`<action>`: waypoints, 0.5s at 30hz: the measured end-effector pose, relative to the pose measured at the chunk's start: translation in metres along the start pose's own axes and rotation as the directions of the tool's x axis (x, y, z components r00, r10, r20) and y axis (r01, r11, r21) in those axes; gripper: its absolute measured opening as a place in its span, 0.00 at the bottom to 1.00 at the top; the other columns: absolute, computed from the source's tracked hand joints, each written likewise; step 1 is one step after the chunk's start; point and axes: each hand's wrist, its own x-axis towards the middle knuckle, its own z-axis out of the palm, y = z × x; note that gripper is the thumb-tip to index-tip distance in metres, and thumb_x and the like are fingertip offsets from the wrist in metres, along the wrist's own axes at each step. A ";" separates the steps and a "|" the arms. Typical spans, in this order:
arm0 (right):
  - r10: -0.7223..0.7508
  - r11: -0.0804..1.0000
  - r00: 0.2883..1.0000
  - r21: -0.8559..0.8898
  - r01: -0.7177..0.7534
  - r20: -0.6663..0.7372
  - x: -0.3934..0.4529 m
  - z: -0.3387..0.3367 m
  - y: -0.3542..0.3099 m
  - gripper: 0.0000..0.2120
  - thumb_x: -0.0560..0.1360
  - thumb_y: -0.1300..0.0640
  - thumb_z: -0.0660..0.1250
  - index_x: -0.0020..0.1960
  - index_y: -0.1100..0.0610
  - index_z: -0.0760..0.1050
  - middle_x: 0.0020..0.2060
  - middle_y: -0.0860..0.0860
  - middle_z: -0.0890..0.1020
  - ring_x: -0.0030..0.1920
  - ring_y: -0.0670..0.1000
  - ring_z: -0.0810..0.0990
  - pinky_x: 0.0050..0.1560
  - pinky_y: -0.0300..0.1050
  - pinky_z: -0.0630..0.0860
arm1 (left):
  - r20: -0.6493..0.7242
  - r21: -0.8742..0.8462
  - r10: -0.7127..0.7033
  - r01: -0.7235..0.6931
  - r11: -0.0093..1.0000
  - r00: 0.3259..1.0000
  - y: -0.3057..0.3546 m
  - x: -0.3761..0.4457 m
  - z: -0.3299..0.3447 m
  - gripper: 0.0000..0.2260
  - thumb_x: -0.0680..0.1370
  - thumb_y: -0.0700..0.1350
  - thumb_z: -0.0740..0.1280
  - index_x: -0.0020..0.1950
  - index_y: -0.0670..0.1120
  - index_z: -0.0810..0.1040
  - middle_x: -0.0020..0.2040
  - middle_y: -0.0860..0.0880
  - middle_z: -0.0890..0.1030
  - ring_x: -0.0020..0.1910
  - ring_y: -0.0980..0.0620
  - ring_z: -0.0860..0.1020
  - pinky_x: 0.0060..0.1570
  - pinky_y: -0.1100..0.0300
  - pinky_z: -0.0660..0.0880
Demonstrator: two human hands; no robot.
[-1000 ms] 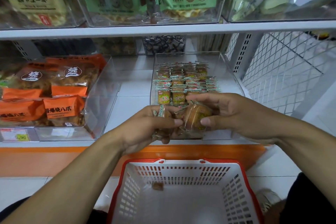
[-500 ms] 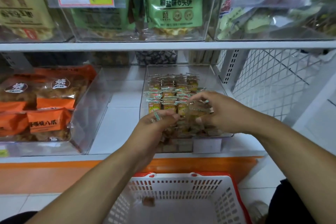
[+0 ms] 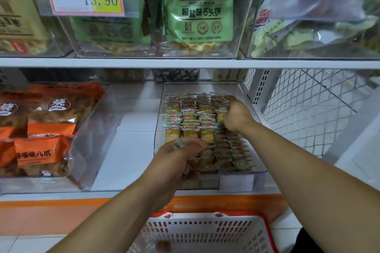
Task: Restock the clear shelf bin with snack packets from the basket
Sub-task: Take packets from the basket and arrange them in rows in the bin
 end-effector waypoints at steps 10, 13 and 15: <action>0.087 0.986 0.996 0.142 -0.086 0.000 -0.002 0.018 -0.001 0.40 0.79 0.67 0.64 0.82 0.51 0.47 0.71 0.60 0.72 0.49 0.60 0.79 0.37 0.46 0.70 | -0.016 -0.084 0.014 -0.015 0.996 1.000 -0.001 0.004 0.000 0.08 0.70 0.57 0.77 0.42 0.53 0.88 0.42 0.46 0.86 0.39 0.51 0.85 0.40 0.56 0.81; 0.078 0.995 0.995 0.057 -0.081 0.058 -0.006 0.021 -0.001 0.42 0.80 0.68 0.61 0.83 0.49 0.40 0.68 0.64 0.74 0.50 0.61 0.79 0.38 0.47 0.70 | -0.002 -0.207 -0.027 0.026 0.978 1.000 0.002 0.002 -0.001 0.15 0.63 0.59 0.78 0.41 0.50 0.89 0.40 0.44 0.86 0.37 0.48 0.86 0.37 0.56 0.81; 0.070 0.993 0.996 0.089 -0.074 0.049 -0.011 0.017 -0.004 0.42 0.79 0.70 0.61 0.83 0.50 0.41 0.72 0.61 0.70 0.55 0.60 0.79 0.41 0.47 0.72 | 0.013 -0.327 -0.060 0.061 0.943 0.998 0.005 0.000 -0.003 0.16 0.70 0.58 0.75 0.40 0.45 0.89 0.40 0.42 0.86 0.37 0.45 0.85 0.38 0.54 0.82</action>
